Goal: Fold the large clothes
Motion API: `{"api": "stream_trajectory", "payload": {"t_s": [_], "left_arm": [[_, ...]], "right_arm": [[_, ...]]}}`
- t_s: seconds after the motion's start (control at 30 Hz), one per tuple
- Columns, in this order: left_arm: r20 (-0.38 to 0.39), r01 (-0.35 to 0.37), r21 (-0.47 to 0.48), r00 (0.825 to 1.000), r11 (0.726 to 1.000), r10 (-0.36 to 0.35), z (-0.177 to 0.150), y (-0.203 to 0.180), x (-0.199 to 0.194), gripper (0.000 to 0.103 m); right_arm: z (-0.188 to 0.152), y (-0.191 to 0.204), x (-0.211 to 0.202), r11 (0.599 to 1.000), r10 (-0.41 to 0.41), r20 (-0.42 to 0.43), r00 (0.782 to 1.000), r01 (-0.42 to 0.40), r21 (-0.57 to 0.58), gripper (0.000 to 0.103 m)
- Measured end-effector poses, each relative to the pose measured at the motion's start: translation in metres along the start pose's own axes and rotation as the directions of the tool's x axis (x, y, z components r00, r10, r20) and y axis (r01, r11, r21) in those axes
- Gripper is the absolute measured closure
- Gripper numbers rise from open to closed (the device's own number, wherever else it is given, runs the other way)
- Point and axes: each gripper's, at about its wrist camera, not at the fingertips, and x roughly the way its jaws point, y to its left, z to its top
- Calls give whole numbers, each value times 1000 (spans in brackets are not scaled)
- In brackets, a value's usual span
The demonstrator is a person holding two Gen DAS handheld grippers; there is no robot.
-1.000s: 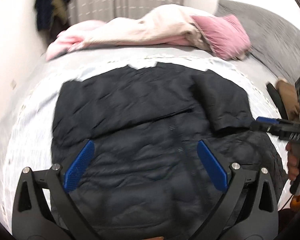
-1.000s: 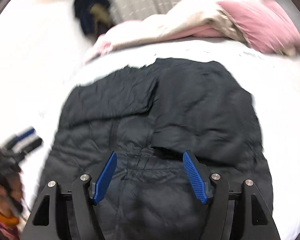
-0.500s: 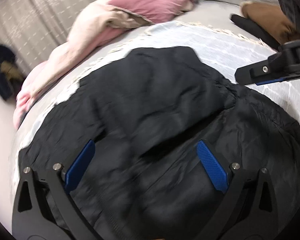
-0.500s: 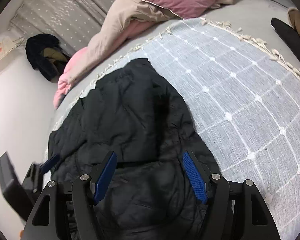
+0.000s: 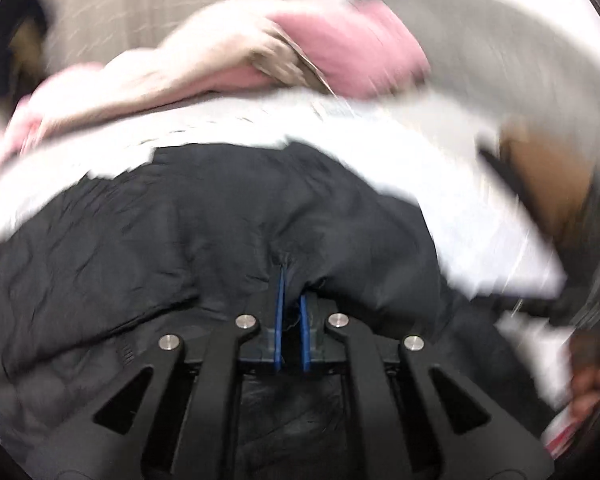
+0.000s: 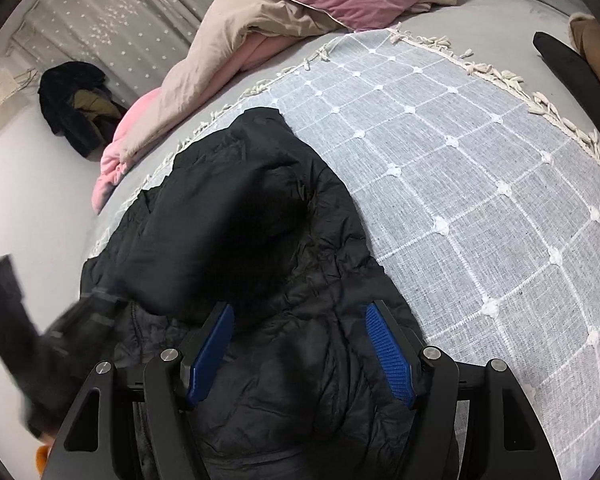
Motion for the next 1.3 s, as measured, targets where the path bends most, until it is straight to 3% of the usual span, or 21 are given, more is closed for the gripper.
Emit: {"api": "stream_trajectory", "payload": {"t_s": [0.1, 0.17, 0.2, 0.27, 0.4, 0.5, 0.57, 0.7, 0.73, 0.77, 0.8, 0.83, 0.9, 0.93, 1.0, 1.03, 1.07, 1.1, 1.2, 1.3], "left_arm": [[9, 12, -211, 1000, 977, -10, 0, 53, -18, 95], [-40, -57, -301, 998, 952, 47, -12, 89, -21, 87], [-69, -97, -321, 994, 942, 79, -21, 104, -21, 70], [-112, -141, -350, 988, 926, 108, -41, 129, -24, 52], [-95, -126, -368, 991, 921, 97, -63, 153, -36, 45], [-59, -97, -377, 995, 921, 81, -61, 160, -43, 38], [-56, -120, -375, 993, 919, 107, -54, 162, -39, 36], [-96, -189, -354, 982, 916, 165, -37, 172, -10, 37], [-100, -202, -336, 979, 920, 178, -34, 170, -5, 42], [-95, -219, -314, 975, 924, 199, -29, 167, -2, 72], [-96, -246, -297, 969, 923, 228, -24, 165, 1, 91], [-91, -260, -299, 966, 918, 243, -22, 167, -1, 91], [-65, -336, -314, 941, 888, 334, -17, 172, -8, 91], [-65, -390, -307, 918, 868, 390, -14, 174, -9, 91], [-104, -534, -261, 844, 804, 526, -12, 181, -4, 87], [-135, -578, -237, 816, 781, 563, -12, 184, 1, 83], [-156, -586, -222, 810, 779, 565, -13, 187, 4, 72], [-176, -578, -211, 816, 788, 551, -15, 189, 3, 62], [-140, -530, -223, 848, 818, 511, -24, 187, -14, 36], [-129, -510, -214, 860, 833, 494, -36, 180, -36, 30]], "right_arm": [[-2, 2, 0, 1000, -1, 0, 1000, 1, -5, 33], [-4, 5, 1, 1000, -2, -4, 1000, 2, -9, 33], [-4, 6, 2, 1000, -2, -6, 1000, 2, -10, 33], [-6, 8, 3, 1000, -4, -10, 1000, 4, -11, 33], [-6, 10, 4, 1000, -10, -10, 1000, 10, -16, 33], [-6, 11, 5, 1000, -17, -9, 1000, 17, -15, 33], [-6, 10, 6, 1000, -23, -10, 1000, 23, -14, 33], [-5, 7, 7, 999, -42, -6, 999, 42, -3, 33], [-5, 6, 7, 999, -46, -4, 999, 46, -1, 33], [-5, 6, 7, 999, -50, 0, 999, 50, 2, 33], [-4, 6, 7, 999, -53, 6, 999, 53, 3, 33], [-4, 6, 7, 998, -56, 12, 998, 56, 2, 33], [-4, 9, 7, 998, -62, 23, 998, 62, -9, 33], [-4, 10, 7, 998, -65, 25, 998, 65, -15, 33], [-4, 12, 9, 997, -77, 22, 997, 78, -30, 33], [-4, 13, 10, 996, -83, 22, 996, 84, -33, 33], [-4, 15, 11, 995, -91, 22, 996, 91, -36, 33], [-4, 16, 12, 994, -96, 22, 995, 97, -40, 33], [-5, 23, 12, 989, -124, 30, 992, 126, -72, 33], [-6, 28, 11, 985, -144, 38, 989, 146, -89, 33]]}}
